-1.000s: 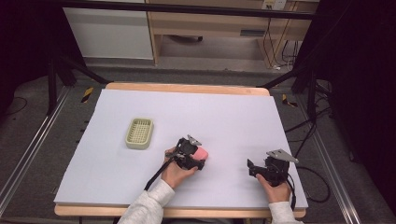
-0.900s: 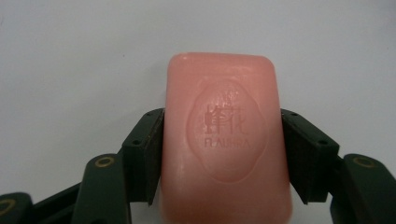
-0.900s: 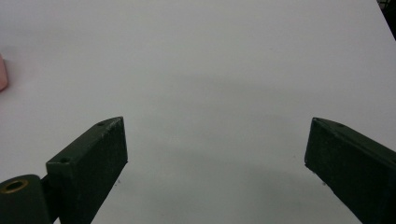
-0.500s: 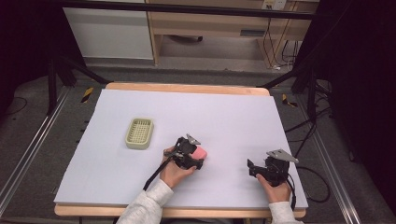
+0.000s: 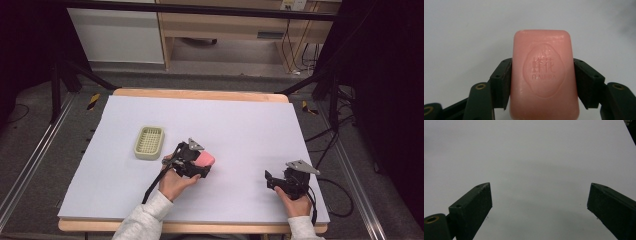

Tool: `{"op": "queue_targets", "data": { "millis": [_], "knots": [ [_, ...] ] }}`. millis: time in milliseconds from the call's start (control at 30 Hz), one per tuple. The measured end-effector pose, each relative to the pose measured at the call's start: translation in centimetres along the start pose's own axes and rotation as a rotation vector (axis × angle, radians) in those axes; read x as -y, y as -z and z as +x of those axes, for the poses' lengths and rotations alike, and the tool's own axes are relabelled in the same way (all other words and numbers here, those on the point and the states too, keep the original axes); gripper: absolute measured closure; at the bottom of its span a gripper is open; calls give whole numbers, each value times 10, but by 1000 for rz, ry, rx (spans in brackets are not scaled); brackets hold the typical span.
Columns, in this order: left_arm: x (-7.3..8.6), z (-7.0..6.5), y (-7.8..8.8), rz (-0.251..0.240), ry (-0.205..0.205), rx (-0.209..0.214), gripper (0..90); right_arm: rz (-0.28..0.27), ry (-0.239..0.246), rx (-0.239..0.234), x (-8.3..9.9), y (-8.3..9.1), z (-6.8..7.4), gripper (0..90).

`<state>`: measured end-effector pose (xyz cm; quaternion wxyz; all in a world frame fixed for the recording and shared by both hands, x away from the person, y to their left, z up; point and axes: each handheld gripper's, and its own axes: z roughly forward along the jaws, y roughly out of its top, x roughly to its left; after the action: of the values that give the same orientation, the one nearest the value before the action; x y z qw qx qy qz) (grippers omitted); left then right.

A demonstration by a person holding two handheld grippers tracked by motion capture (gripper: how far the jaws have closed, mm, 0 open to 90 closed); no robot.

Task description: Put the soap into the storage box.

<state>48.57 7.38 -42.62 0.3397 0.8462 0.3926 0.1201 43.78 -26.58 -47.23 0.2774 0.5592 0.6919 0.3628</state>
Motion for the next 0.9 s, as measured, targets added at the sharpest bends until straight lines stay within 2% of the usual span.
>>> {"op": "queue_targets", "data": {
  "millis": [400,633,900],
  "knots": [
    [10,26,29,-25,33,-22,374,5,-1,3,0,-1,0,61],
    [17,37,39,-34,43,-34,374,4,-3,1,0,-1,0,61],
    [23,50,49,-49,74,-50,374,3,1,1,1,-1,1,61]
  ]
}}
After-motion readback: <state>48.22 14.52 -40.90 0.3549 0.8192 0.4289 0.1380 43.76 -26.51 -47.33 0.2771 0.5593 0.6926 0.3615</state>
